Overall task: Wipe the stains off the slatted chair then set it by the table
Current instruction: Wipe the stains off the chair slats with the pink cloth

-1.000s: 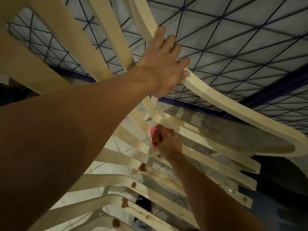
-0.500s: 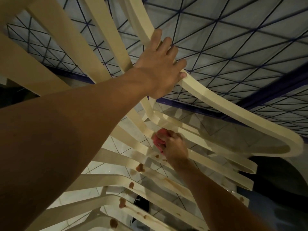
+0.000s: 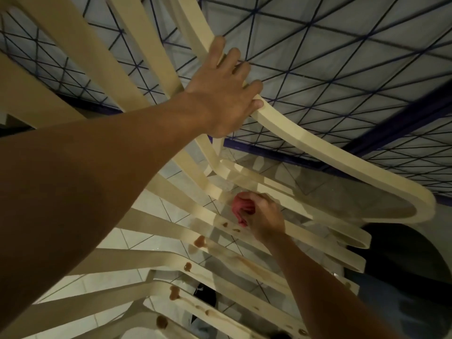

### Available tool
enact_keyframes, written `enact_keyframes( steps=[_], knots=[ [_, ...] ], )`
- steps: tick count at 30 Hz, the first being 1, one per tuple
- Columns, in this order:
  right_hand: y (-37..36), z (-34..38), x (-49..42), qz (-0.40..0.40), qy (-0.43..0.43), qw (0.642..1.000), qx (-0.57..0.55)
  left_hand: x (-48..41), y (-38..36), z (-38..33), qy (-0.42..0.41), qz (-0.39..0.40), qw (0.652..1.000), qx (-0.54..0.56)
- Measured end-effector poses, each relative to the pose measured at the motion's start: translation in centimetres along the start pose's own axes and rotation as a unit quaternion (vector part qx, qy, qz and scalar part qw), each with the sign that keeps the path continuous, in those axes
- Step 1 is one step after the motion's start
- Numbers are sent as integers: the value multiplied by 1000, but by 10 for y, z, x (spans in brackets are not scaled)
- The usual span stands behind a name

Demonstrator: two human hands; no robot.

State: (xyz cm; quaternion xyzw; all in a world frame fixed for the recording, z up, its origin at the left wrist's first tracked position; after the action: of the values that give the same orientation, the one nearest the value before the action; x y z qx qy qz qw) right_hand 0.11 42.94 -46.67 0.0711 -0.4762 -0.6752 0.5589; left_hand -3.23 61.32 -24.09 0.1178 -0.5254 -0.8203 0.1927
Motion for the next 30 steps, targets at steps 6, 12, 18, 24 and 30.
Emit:
enact_keyframes(
  steps=[6,12,18,24,30],
  knots=[
    [26,-57,25,12,-62,998,-14,-1,-1,2,9,-8,1000,-8],
    [59,-126,68,-37,-93,991,-87,0,-4,4,21,-9,1000,-15],
    [96,-177,109,-95,-115,987,-59,-2,-5,4,49,3,999,-17],
    [109,-190,122,-132,-104,980,-105,-10,-2,-3,94,62,993,20],
    [122,-195,140,-181,-116,932,-294,-31,7,-102,48,115,960,249]
  ],
)
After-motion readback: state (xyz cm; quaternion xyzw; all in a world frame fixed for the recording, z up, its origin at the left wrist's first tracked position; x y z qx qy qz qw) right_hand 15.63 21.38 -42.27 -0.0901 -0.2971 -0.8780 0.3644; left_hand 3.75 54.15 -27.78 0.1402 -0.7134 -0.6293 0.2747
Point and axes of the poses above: each hand's wrist, its own x-axis away from the middle knuckle, its own y-axis out of the back of the hand, z = x × y, the point moved 8 cm from there along -x, towards the middle knuckle, and after that the axes turned 1 degree about y, right-handed, at the moved point
